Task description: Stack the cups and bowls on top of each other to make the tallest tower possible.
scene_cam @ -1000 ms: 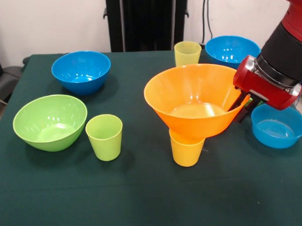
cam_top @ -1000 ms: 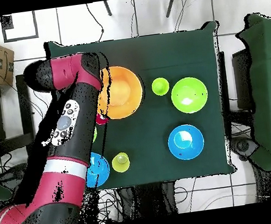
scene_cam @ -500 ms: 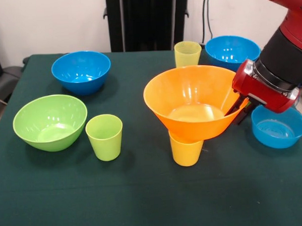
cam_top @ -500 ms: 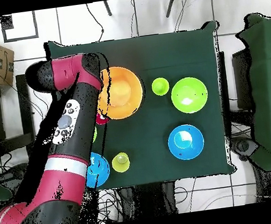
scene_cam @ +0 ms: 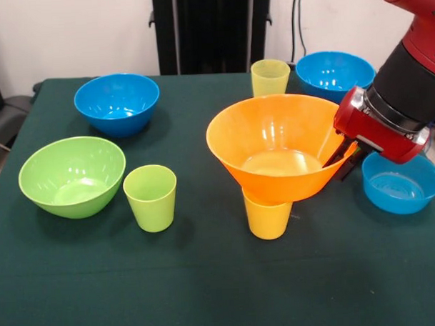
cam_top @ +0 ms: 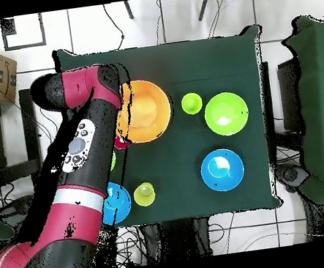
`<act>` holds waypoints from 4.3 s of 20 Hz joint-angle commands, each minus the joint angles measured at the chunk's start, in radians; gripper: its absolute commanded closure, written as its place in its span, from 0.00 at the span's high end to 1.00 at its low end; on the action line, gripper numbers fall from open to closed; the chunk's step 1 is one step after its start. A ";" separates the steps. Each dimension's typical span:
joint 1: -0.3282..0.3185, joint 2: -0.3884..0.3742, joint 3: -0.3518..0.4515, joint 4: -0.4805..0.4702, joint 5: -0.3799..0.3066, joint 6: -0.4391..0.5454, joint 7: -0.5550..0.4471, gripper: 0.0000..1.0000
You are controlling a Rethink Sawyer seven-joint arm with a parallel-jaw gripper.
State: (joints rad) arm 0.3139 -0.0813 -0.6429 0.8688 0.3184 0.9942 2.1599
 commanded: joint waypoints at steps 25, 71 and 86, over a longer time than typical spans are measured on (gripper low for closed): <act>-0.001 -0.027 0.049 0.060 -0.030 -0.013 0.160 0.00; 0.018 -0.005 0.033 0.081 -0.028 -0.053 0.172 0.00; 0.017 0.001 0.026 0.040 -0.015 0.000 0.174 0.00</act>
State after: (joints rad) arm 0.3218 -0.0756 -0.6744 0.9302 0.3186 0.9669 2.1599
